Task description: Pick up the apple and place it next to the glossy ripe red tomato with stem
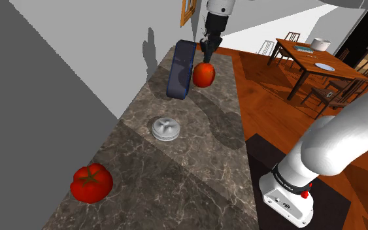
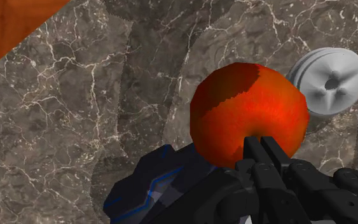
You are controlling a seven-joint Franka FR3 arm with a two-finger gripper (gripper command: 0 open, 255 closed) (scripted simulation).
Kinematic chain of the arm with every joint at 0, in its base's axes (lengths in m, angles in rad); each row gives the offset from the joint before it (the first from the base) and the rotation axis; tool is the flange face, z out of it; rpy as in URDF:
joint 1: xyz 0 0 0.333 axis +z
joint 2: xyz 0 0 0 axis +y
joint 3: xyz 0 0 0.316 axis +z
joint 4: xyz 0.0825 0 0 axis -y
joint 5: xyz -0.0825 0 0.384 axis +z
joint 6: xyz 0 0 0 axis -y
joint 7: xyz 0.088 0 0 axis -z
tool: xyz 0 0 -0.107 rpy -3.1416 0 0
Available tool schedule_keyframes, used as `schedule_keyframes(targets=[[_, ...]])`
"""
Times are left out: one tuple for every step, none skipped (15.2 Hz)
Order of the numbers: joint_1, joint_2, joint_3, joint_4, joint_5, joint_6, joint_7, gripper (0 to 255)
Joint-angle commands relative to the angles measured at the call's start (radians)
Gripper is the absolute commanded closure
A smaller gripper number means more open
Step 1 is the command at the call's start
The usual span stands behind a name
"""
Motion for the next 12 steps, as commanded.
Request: schedule_keyframes(targets=[[0.020,0.011,0.030,0.010,0.005,0.003,0.050,255],[0.030,0.019,0.044,0.019,0.007,0.003,0.074,255],[0.040,0.029,0.059,0.029,0.009,0.003,0.098,255],[0.049,0.039,0.073,0.040,0.010,0.003,0.122,255],[0.059,0.050,0.087,0.053,0.011,0.003,0.146,255],[0.069,0.063,0.101,0.066,0.011,0.003,0.170,255],[0.079,0.076,0.115,0.081,0.011,0.002,0.194,255],[0.089,0.090,0.129,0.097,0.010,0.001,0.218,255],[0.100,0.106,0.142,0.115,0.009,0.000,0.242,255],[0.110,0.122,0.155,0.133,0.007,-0.001,0.266,255],[0.121,0.140,0.168,0.153,0.004,-0.003,0.291,255],[0.131,0.158,0.181,0.174,0.001,-0.006,0.315,255]])
